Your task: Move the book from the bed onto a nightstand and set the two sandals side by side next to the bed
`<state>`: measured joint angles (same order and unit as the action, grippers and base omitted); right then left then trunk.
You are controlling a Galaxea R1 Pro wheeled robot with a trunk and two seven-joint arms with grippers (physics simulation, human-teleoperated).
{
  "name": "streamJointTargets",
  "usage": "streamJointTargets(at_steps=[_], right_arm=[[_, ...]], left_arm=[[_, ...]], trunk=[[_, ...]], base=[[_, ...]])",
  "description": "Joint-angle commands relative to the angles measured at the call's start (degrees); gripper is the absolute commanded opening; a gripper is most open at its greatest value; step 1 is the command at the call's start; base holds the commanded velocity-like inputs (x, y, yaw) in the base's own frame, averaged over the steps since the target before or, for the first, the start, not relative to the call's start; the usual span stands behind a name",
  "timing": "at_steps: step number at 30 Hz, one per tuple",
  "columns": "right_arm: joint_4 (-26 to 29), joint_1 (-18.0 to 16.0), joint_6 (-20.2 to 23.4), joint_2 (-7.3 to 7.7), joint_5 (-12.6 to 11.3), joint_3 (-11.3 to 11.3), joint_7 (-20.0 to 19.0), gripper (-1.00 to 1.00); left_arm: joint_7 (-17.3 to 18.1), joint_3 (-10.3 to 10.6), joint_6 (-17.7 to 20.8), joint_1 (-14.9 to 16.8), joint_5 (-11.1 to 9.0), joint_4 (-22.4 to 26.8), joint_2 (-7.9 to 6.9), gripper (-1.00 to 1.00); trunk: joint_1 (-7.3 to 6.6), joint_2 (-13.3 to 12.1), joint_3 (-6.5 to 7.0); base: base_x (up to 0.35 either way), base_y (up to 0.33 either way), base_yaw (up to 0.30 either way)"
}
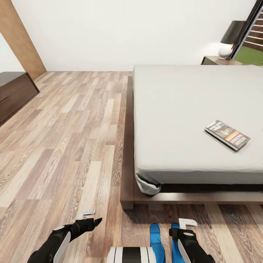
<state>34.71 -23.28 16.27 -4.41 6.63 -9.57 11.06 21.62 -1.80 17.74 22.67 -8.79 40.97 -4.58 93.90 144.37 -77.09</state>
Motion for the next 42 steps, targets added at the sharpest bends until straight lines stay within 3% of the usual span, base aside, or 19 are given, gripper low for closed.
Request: streamJointTargets(at_steps=[1,22,24,27,29,34,35,38,40,42], right_arm=[[0.32,-0.01,-0.36,-0.07,0.58,-0.3,-0.08,1.0],[0.72,-0.01,-0.54,0.09,0.53,-0.41,-0.85,1.0],[1.16,-0.01,-0.49,0.18,0.43,-0.49,-3.15,1.0],[1.42,0.02,-0.4,0.32,0.23,-0.87,-10.06,1.0],[1.25,0.08,-0.21,0.93,-0.34,-1.05,-16.94,1.0],[0.98,0.16,0.1,4.53,-2.52,-1.06,-28.24,1.0],[0.73,0.18,0.15,6.39,-3.56,-1.06,-32.12,1.0],[-1.2,0.27,0.14,10.59,-5.64,-1.06,-38.37,1.0],[-6.06,0.31,-0.16,14.55,-8.28,-1.06,-43.24,1.0],[-10.28,0.33,-0.38,16.29,-10.27,-1.06,-45.55,1.0]], left_arm=[[0.17,-0.13,0.54,-0.05,-0.52,0.06,0.01,1.0],[0.17,-0.13,0.54,-0.3,-0.53,0.0,0.01,1.0],[0.17,-0.13,0.54,-0.32,-0.56,0.0,0.01,1.0],[0.19,-0.17,0.54,-0.36,-0.55,-0.01,0.01,1.0],[0.22,-0.18,0.51,-0.4,-0.58,-0.01,0.01,1.0],[0.25,-0.21,0.44,-0.47,-0.59,-0.01,0.0,1.0],[0.27,-0.21,0.41,-0.52,-0.6,-0.01,-0.01,1.0],[0.44,-0.22,0.29,-0.59,-0.61,-0.74,-0.07,1.0],[0.57,-0.22,-1.28,-0.62,-0.57,-3.59,-0.17,1.0],[0.64,-0.22,-3.63,-0.64,-0.55,-5.56,-0.21,1.0]], trunk=[[-0.03,0.0,0.19],[-0.57,-0.28,4.84],[-0.63,-0.31,5.28],[-0.7,-0.35,5.95],[-0.76,-0.37,6.39],[-0.88,-0.44,7.5],[-0.91,-0.45,7.72],[-0.99,-0.49,8.39],[-1.04,-0.52,8.83],[-1.09,-0.55,9.27]], base=[[0.0,0.0,0.0],[0.0,0.0,0.0],[0.0,0.0,0.0],[0.0,0.0,0.0],[0.0,0.0,0.0],[0.0,0.0,0.0],[0.0,0.0,0.0],[0.0,0.0,0.0],[0.0,0.0,0.0],[0.0,0.0,0.0]])
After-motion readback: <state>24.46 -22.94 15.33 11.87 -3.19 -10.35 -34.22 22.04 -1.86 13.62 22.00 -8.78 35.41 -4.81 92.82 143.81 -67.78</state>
